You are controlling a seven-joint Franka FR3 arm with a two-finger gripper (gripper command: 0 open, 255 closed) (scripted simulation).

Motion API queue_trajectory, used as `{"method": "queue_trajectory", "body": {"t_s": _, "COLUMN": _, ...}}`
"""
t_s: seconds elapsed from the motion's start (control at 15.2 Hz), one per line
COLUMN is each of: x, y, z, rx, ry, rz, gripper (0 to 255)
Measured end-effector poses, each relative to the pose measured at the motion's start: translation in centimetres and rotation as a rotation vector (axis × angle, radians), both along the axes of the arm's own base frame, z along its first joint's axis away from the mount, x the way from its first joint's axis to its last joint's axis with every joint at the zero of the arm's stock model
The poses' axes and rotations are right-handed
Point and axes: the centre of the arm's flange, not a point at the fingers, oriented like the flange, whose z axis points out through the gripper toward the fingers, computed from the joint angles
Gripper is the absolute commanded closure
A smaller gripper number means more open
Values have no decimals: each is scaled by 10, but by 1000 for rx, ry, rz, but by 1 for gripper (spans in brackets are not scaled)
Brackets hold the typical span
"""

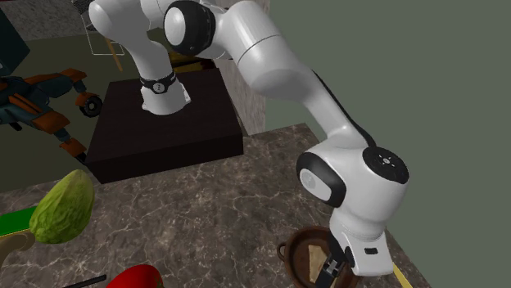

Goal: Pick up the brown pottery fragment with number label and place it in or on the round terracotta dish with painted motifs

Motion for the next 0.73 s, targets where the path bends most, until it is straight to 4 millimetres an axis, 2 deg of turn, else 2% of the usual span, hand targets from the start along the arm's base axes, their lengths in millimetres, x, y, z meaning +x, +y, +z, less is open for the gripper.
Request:
{"method": "queue_trajectory", "body": {"t_s": 0.26, "x": 3, "y": -2, "z": -17, "rx": -1, "ry": -1, "rz": -1, "gripper": 0}}
{"method": "queue_trajectory", "body": {"t_s": 0.59, "x": 4, "y": -1, "z": -17, "rx": 0, "ry": -2, "rz": -1, "gripper": 0}}
{"method": "queue_trajectory", "body": {"t_s": 0.66, "x": 4, "y": -1, "z": -17, "rx": 0, "ry": -2, "rz": -1, "gripper": 255}}
{"method": "queue_trajectory", "body": {"t_s": 0.73, "x": 4, "y": -1, "z": -18, "rx": 0, "ry": -2, "rz": -1, "gripper": 255}}
